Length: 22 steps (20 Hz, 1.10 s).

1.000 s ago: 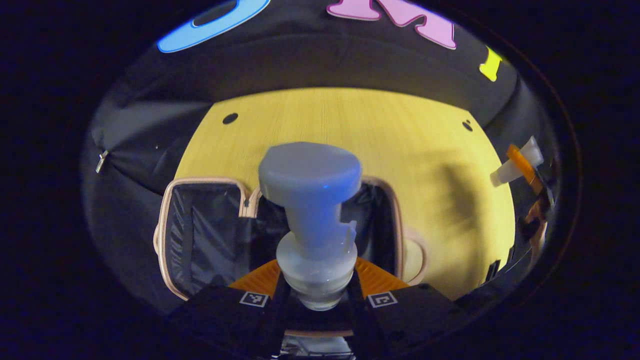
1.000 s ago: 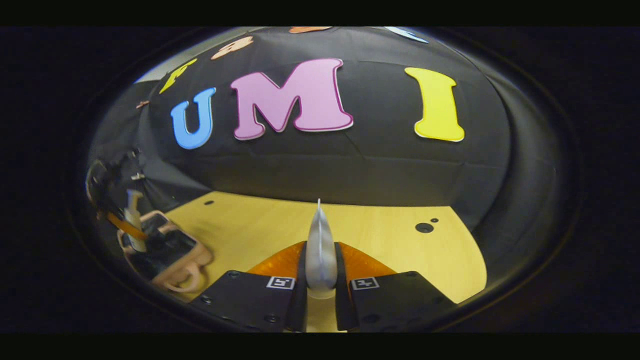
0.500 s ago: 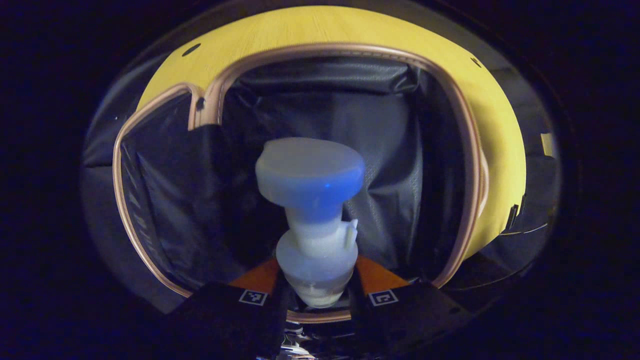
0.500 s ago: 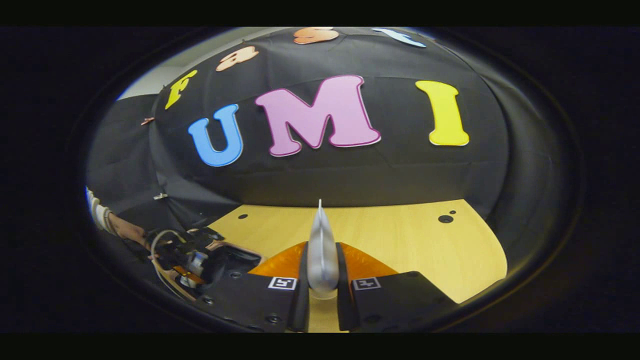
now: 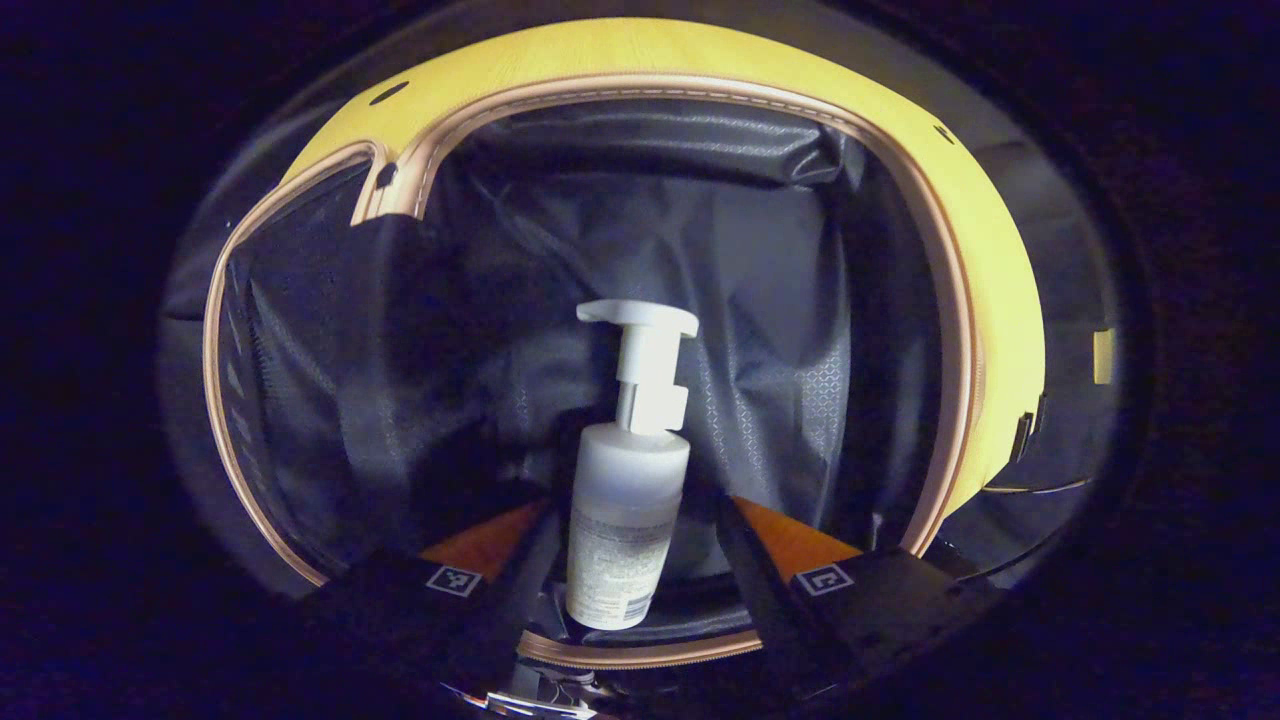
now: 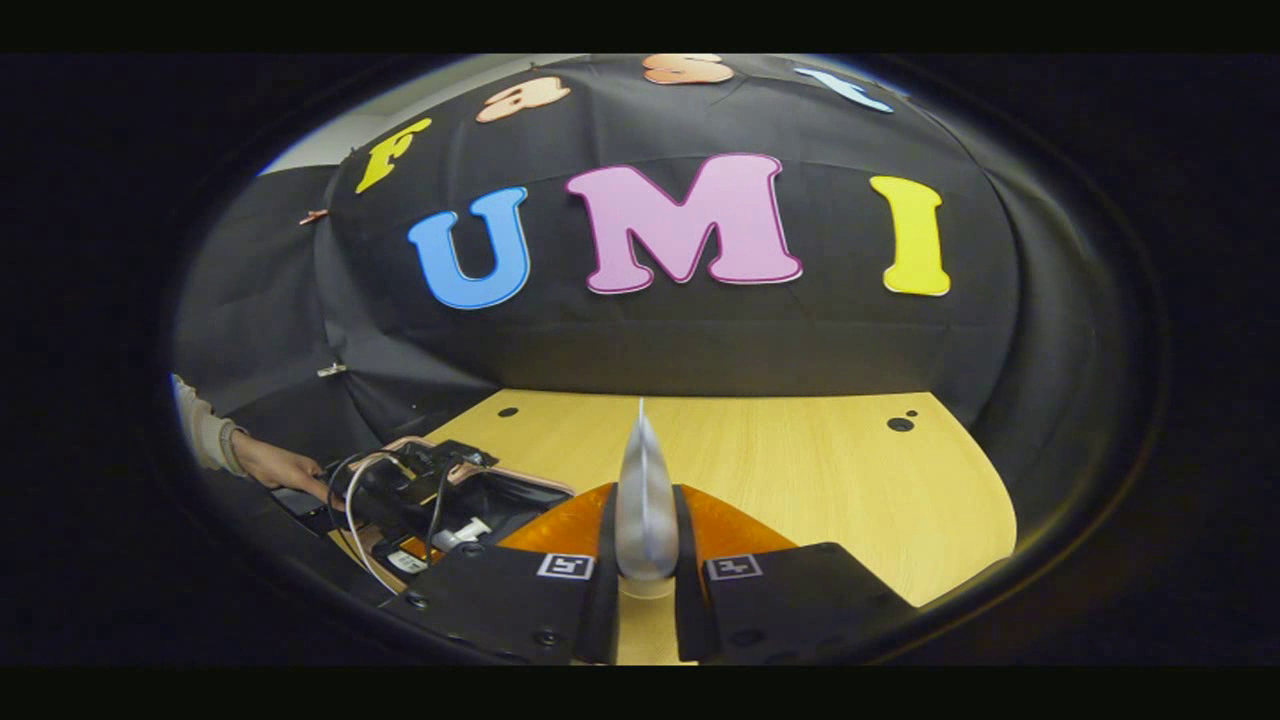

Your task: First open the suitcase, pack the skin care products into it, and then close the suitcase.

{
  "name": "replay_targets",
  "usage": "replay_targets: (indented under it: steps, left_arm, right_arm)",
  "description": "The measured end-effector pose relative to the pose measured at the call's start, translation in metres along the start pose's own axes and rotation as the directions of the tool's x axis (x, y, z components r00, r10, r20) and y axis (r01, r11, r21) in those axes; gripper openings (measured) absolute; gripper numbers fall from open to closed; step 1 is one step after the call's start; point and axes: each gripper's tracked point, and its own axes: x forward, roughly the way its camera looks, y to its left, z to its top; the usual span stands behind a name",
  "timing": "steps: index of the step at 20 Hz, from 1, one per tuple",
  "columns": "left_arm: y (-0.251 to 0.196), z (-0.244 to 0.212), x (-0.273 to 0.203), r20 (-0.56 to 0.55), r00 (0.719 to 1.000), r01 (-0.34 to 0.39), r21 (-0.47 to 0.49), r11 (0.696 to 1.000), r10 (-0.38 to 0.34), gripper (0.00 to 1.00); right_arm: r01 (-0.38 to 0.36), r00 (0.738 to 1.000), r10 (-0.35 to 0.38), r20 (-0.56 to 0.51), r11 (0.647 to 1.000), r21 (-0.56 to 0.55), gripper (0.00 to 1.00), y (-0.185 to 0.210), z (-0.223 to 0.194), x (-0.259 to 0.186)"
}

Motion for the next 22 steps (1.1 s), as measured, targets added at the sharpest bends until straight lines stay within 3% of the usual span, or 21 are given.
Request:
replay_targets:
  steps: [4, 7, 8, 9, 10, 12, 13, 14, 16, 19, 22]
  left_arm:
    - [0.012, 0.015, -0.041, 0.241, 0.97, 0.02, 0.02, 1.0, -0.024, 0.95]
    - [0.034, 0.022, -0.09, 0.437, 0.899, 0.024, 0.001, 1.0, -0.023, 0.96]
    - [0.053, 0.022, -0.117, 0.528, 0.849, 0.043, -0.033, 0.999, -0.019, 0.96]
    - [0.067, 0.021, -0.129, 0.572, 0.82, 0.051, -0.054, 0.997, -0.011, 0.96]
    - [0.082, 0.015, -0.139, 0.599, 0.801, 0.059, -0.08, 0.995, 0.001, 0.96]
    - [0.115, -0.002, -0.15, 0.631, 0.774, 0.071, -0.155, 0.985, 0.044, 0.95]
    - [0.132, -0.013, -0.15, 0.637, 0.768, 0.073, -0.2, 0.977, 0.073, 0.96]
    - [0.149, -0.024, -0.152, 0.64, 0.762, 0.075, -0.239, 0.968, 0.099, 0.96]
    - [0.184, -0.049, -0.154, 0.629, 0.762, 0.074, -0.321, 0.944, 0.154, 0.96]
    - [0.228, -0.08, -0.16, 0.61, 0.764, 0.096, -0.427, 0.899, 0.208, 0.95]
    - [0.26, -0.103, -0.169, 0.595, 0.762, 0.108, -0.506, 0.856, 0.256, 0.95]
  right_arm:
    - [-0.057, 0.997, 0.059, -0.04, 0.997, 0.051, 0.26, 0.041, -0.009, 0.006]
    - [-0.136, 0.984, 0.149, -0.093, 0.982, 0.128, 0.25, 0.086, -0.015, 0.024]
    - [-0.169, 0.973, 0.193, -0.125, 0.968, 0.185, 0.26, 0.106, -0.019, 0.035]
    - [-0.184, 0.962, 0.225, -0.157, 0.953, 0.24, 0.23, 0.125, -0.025, 0.044]
    - [-0.185, 0.942, 0.255, -0.217, 0.937, 0.298, 0.26, 0.14, -0.039, 0.055]
    - [-0.161, 0.891, 0.309, -0.332, 0.9, 0.405, 0.25, 0.171, -0.076, 0.068]
    - [-0.112, 0.863, 0.307, -0.401, 0.891, 0.441, 0.26, 0.179, -0.1, 0.079]
    - [-0.024, 0.819, 0.279, -0.501, 0.889, 0.457, 0.26, 0.187, -0.125, 0.087]
    - [0.105, 0.681, 0.232, -0.695, 0.908, 0.406, 0.3, 0.193, -0.185, 0.087]
    - [0.166, 0.567, 0.148, -0.81, 0.943, 0.289, 0.26, 0.194, -0.242, 0.086]
    - [0.268, 0.534, 0.105, -0.839, 0.92, 0.286, 0.26, 0.189, -0.259, 0.09]
